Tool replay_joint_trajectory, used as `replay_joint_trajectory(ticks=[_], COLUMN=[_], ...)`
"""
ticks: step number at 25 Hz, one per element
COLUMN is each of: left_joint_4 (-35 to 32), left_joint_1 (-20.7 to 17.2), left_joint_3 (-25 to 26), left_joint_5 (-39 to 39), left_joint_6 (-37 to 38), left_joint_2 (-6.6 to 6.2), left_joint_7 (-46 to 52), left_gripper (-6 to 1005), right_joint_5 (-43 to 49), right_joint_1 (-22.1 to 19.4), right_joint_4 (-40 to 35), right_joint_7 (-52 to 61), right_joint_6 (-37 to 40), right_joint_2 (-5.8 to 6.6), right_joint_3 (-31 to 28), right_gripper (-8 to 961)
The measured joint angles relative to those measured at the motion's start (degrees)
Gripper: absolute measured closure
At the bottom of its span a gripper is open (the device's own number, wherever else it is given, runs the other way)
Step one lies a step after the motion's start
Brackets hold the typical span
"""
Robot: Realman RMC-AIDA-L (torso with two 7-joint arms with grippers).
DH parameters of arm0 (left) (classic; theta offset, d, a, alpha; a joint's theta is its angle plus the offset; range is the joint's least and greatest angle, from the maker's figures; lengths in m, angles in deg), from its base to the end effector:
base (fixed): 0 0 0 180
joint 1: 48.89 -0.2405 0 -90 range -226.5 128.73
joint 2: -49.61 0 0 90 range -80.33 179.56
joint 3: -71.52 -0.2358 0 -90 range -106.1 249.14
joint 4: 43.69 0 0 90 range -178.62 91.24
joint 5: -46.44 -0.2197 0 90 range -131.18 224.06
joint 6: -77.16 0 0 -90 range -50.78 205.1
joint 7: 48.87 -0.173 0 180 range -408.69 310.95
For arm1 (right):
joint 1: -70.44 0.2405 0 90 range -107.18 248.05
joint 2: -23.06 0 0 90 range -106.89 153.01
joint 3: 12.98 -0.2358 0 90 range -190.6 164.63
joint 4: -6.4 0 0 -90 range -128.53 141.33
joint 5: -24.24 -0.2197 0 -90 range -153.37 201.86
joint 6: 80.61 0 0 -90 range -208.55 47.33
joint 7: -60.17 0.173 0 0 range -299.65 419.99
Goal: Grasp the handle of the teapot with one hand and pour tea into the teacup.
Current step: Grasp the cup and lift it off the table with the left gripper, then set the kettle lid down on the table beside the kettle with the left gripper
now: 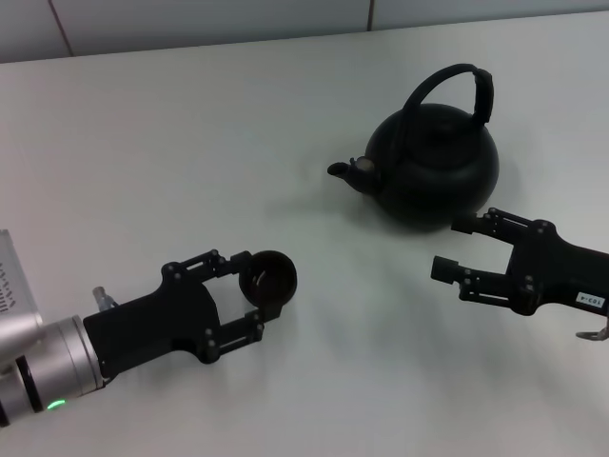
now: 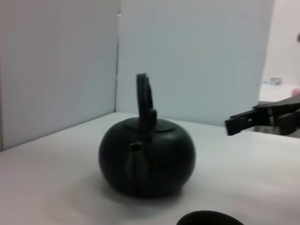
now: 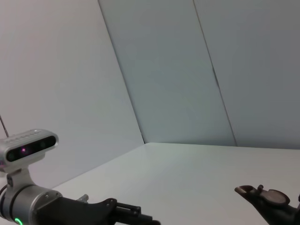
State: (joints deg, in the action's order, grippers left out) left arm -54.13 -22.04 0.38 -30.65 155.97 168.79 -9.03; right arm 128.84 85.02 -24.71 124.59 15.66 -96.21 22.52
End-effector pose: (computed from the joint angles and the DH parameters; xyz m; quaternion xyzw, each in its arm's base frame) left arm -0.2563 0.2779 -0.1058 -0.9397 -0.1158 -0.2791 0.1602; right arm 0.2992 0.2578 -0.0068 -0.8877 0.2461 0.3344 0.1988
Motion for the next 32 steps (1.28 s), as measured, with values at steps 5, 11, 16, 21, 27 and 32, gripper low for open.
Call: replay_joint_trajectory(ticks=[5, 11, 16, 21, 27, 32], left_joint_4=[0.0, 0.0, -0.2, -0.8, -0.9, -0.9], left_joint_1=[-0.6, -1.3, -1.4, -1.4, -1.5, -1.7], left_joint_3=[-0.2, -0.3, -2.2, -4.6, -4.8, -4.8], left_joint_5=[0.0, 0.0, 0.0, -0.1, -0.1, -0.1], left_joint_6=[2.2, 2.4, 1.4, 0.3, -0.3, -1.2], left_joint_2=[-0.04, -0.21, -0.26, -0.21, -0.11, -0.16], left_joint_7=[-0.3, -0.2, 0.0, 0.0, 0.0, 0.1], left_gripper=[306, 300, 296, 291, 285, 280], right_joint_5=[0.0, 0.0, 0.0, 0.0, 0.0, 0.0], right_joint_1=[0.2, 0.4, 0.5, 0.7, 1.2, 1.4], right_joint_4=[0.0, 0.0, 0.0, -0.3, -0.3, -0.3], right_joint_7=[0.0, 0.0, 0.0, 0.0, 0.0, 0.0], right_joint_6=[-0.1, -0.1, -0.1, -0.2, -0.2, -0.2], right_joint_2=[0.04, 0.10, 0.16, 0.18, 0.18, 0.18], right_joint_3=[0.1, 0.1, 0.1, 0.1, 0.1, 0.1], right_gripper=[129, 129, 129, 129, 129, 129])
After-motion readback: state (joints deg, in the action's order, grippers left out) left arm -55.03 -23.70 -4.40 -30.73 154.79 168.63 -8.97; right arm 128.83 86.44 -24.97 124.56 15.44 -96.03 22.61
